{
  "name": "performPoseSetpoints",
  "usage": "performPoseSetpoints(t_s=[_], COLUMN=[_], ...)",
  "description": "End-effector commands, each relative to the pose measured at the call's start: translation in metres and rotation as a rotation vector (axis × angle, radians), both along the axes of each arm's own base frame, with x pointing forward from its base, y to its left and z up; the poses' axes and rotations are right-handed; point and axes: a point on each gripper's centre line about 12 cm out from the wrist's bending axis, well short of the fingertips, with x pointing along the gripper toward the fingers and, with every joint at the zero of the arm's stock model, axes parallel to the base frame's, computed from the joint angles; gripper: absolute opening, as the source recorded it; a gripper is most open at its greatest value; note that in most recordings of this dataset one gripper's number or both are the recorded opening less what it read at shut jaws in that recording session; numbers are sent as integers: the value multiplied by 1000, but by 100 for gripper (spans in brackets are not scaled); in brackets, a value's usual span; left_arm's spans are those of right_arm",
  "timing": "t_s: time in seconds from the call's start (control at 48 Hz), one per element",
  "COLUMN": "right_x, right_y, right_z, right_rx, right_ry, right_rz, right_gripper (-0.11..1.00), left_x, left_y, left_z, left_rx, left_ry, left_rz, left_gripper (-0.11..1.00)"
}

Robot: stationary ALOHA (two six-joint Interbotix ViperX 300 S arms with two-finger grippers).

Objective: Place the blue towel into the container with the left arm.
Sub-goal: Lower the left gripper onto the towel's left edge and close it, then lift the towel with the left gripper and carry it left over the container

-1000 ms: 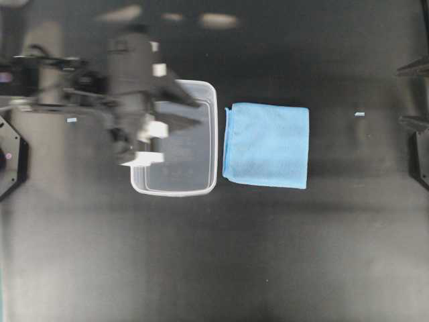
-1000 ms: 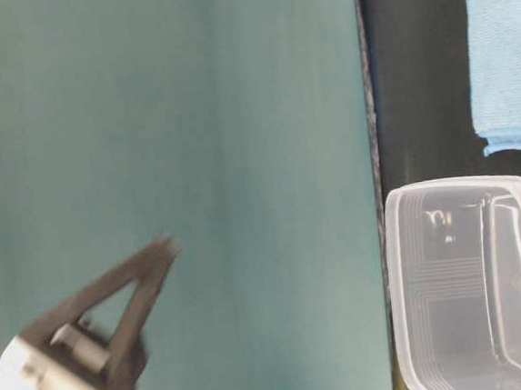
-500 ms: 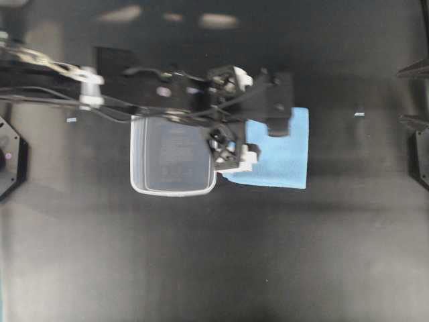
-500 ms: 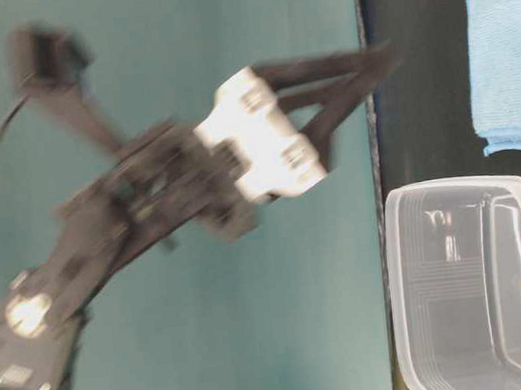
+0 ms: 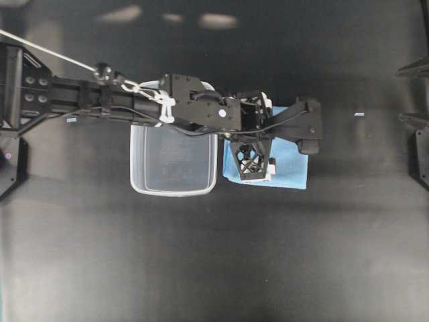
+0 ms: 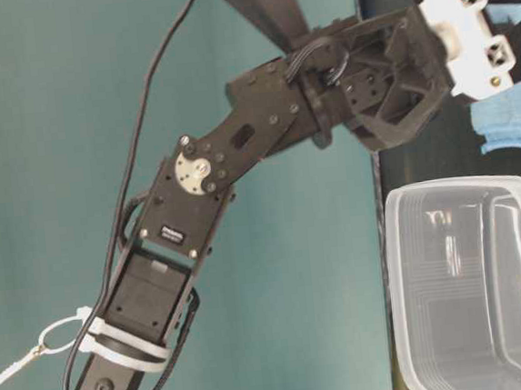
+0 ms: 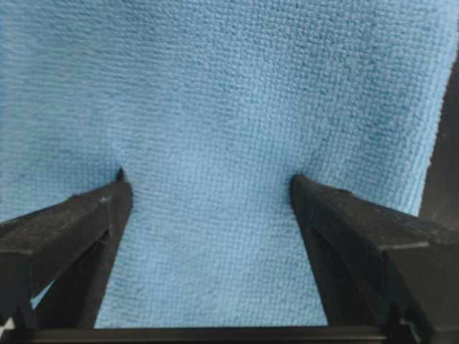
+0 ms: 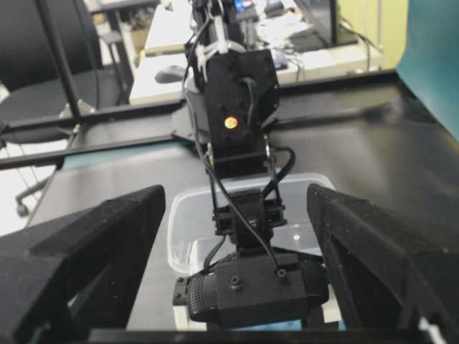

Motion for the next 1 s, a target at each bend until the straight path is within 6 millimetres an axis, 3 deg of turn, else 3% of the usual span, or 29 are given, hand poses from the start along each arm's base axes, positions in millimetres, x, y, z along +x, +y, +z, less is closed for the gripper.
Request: performPoseSetpoints(t_s=[0.0, 0.104, 0.167, 0.292, 0.396, 0.459, 0.521, 0.646, 0.792, 0.98], right_x=[2, 2, 2, 2, 1, 1, 2, 1, 2, 2], right_y=[-1, -1, -1, -1, 0, -1, -1, -1, -1, -1], right_z=[2, 1, 2, 2, 2, 2, 2, 2, 2, 2], right_rx=[3, 3, 3, 3, 2, 2, 2, 2, 3, 2], right_ry=[1, 4, 3, 1, 1, 1, 3, 1, 3, 3], right_rz=[-3, -3, -3, -3, -3, -4, -4, -4, -4, -6], right_gripper=[77, 77, 77, 77, 77, 77, 77, 77, 77, 77], left_x=[2, 1, 0, 2, 6, 8, 8, -1, -31, -81], left_y=[-3, -3, -4, -9, -9, -8, -7, -8, -7, -4], left_z=[-5, -5, -6, 1, 22, 38, 57, 117, 184, 217], left_rx=[1, 0, 0, 3, 5, 6, 7, 7, 7, 6], left_ry=[1, 8, 14, 6, -37, -63, -84, -117, -125, -88], left_rz=[-4, -2, -5, -18, -19, -17, -14, -10, 2, 15], left_gripper=[87, 83, 75, 46, 16, 6, 6, 6, 6, 6])
